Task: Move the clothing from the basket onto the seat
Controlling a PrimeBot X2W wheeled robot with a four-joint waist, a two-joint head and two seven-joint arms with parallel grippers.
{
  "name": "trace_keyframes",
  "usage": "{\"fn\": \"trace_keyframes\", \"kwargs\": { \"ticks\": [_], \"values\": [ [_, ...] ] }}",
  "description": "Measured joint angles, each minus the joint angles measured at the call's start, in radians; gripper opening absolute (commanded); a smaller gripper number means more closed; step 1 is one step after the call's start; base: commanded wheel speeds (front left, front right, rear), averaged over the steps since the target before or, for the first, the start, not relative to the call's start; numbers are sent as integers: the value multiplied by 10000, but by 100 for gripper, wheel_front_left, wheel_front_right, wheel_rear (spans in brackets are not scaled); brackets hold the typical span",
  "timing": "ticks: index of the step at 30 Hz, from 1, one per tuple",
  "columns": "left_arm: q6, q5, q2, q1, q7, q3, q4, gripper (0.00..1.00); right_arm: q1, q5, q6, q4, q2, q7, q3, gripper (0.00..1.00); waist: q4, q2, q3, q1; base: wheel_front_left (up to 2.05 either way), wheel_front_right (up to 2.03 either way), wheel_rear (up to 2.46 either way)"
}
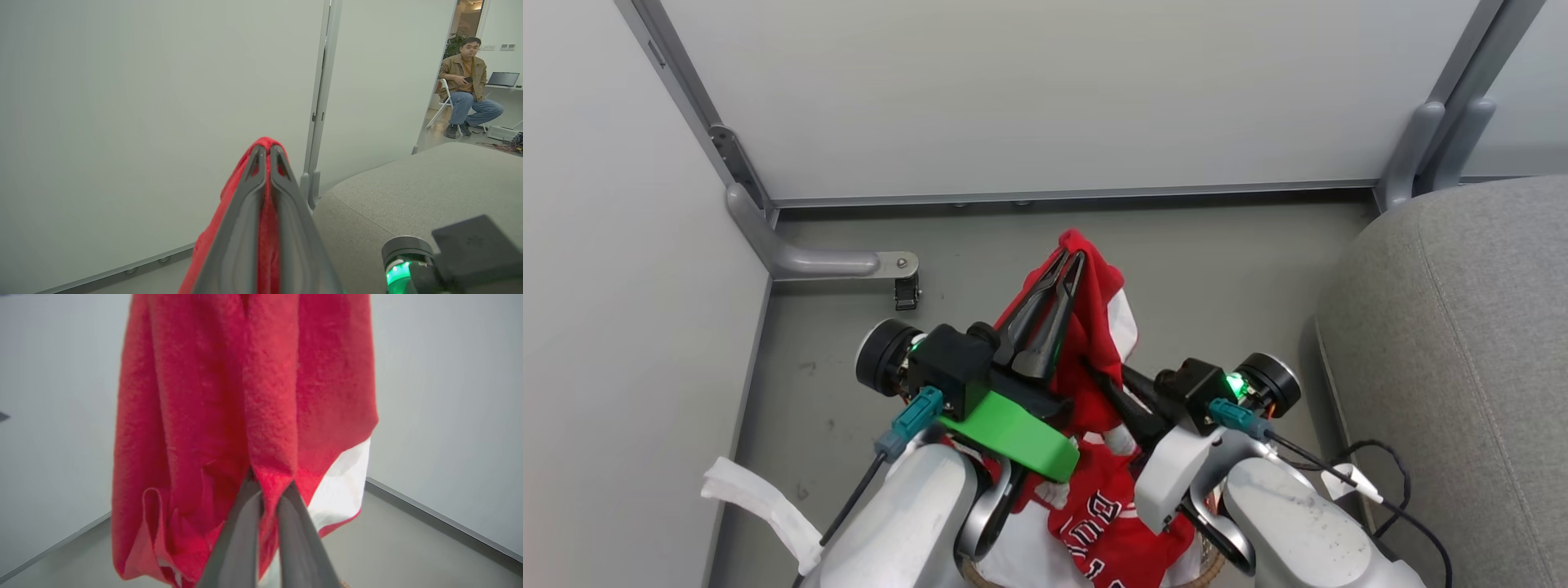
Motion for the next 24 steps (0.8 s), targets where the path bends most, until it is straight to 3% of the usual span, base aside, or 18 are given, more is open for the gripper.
{"fn": "trace_keyframes", "kwargs": {
  "ticks": [2,3,4,12,24],
  "values": [
    [50,2,0,0,0,44,8,0,3,59,0,-100,0,-2,-125,0,-57,0,10,0,0,0,0],
    [88,2,0,1,0,82,10,41,20,63,0,-163,-2,-2,-190,0,-108,0,9,0,0,0,0],
    [100,0,-2,1,0,134,15,100,71,102,0,-245,-8,0,-249,0,-174,0,10,0,0,0,0],
    [159,357,0,202,-6,792,159,100,672,215,2,-980,4,0,-761,0,-1033,0,43,0,0,0,0],
    [-102,1177,-10,848,-6,1931,276,100,1402,318,0,-2069,-8,0,-1526,0,-3390,0,186,1,0,0,0]
  ]
}}
